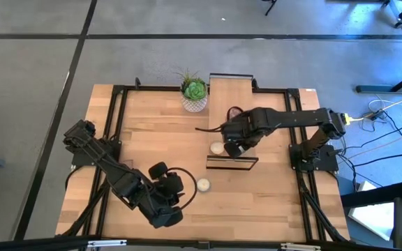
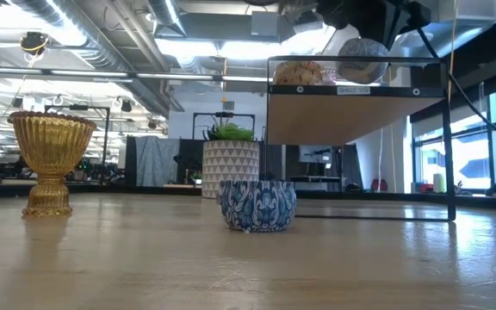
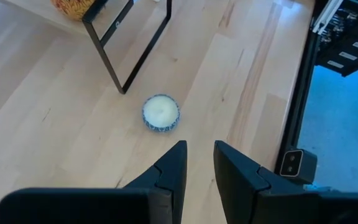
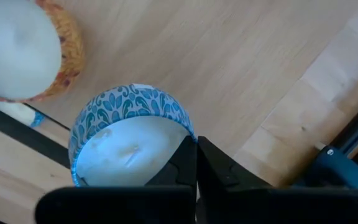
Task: Pick & Place candle stick holders
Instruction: Put the light blue patterned scented candle on the shelf aligned with the orange patterned scented candle
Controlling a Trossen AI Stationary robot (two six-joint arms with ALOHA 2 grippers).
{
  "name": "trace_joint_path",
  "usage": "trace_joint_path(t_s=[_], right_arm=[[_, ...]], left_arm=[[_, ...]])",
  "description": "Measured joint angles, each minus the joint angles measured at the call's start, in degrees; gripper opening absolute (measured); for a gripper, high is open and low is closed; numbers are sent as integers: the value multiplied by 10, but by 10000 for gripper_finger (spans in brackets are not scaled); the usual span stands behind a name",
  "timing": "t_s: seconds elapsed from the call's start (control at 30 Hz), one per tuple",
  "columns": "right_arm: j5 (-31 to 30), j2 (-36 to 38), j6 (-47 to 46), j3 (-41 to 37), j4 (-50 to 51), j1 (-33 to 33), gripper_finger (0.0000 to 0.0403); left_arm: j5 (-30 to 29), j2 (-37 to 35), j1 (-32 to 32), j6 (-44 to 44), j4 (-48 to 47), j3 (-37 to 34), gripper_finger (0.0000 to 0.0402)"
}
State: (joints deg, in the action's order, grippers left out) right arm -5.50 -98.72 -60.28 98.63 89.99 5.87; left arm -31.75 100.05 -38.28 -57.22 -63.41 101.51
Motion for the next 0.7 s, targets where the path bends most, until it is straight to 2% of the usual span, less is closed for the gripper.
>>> trace_joint_path(t_s=[0.7], right_arm=[[-5,0,-79,0,0,-10,0]], left_arm=[[-7,0,-7,-6,7,0,74]])
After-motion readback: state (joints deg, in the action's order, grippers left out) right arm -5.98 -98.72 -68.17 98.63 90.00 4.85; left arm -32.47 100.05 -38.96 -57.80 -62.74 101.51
